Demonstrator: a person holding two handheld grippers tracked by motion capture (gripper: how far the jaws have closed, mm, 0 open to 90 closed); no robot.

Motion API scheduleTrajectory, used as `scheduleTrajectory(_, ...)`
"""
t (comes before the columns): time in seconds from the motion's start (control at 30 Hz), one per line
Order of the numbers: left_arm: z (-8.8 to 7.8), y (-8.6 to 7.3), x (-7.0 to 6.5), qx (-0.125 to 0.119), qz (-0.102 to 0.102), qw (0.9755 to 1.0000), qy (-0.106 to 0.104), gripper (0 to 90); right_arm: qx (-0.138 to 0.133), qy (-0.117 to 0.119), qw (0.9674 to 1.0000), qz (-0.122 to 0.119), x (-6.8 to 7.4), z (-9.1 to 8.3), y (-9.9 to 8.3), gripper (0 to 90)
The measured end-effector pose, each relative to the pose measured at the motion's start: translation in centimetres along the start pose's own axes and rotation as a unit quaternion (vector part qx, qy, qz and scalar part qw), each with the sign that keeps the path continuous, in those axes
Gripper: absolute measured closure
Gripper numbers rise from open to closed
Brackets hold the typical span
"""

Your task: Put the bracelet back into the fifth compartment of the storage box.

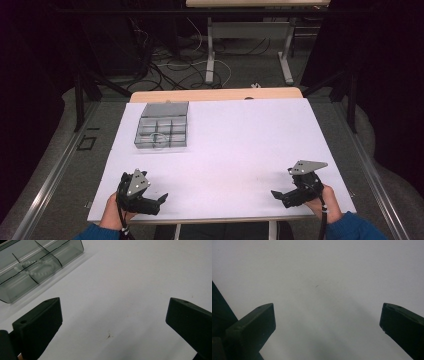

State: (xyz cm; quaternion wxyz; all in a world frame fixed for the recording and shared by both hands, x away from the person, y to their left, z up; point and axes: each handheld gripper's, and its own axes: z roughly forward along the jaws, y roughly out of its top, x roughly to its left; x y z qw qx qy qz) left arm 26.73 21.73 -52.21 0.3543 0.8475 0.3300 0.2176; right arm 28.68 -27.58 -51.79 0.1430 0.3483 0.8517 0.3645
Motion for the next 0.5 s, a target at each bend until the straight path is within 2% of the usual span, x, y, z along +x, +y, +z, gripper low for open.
scheduleTrajectory(0.27,0.0,0.0,0.0,0.005,0.007,1.0,-0.002,0.2,-0.004,-0.008,0.9999,0.008,0.4,-0.4,-1.3,0.0)
scheduleTrajectory(0.3,0.0,0.0,0.0,0.005,0.008,1.0,-0.002,0.2,0.002,-0.007,1.0,0.007,0.4,-0.5,-1.3,0.0)
scheduleTrajectory(0.4,0.0,0.1,0.0,0.01,0.011,0.9999,-0.002,0.2,-0.001,-0.005,0.9999,0.009,0.3,-0.5,-1.4,0.0)
scheduleTrajectory(0.43,0.0,0.1,0.0,0.01,0.011,0.9999,-0.002,0.2,-0.01,-0.007,0.9999,0.002,0.3,-0.4,-1.4,0.0)
scheduleTrajectory(0.5,0.1,0.0,0.0,0.01,0.006,0.9999,-0.005,0.2,-0.012,-0.006,0.9999,0.004,0.3,-0.4,-1.4,0.0)
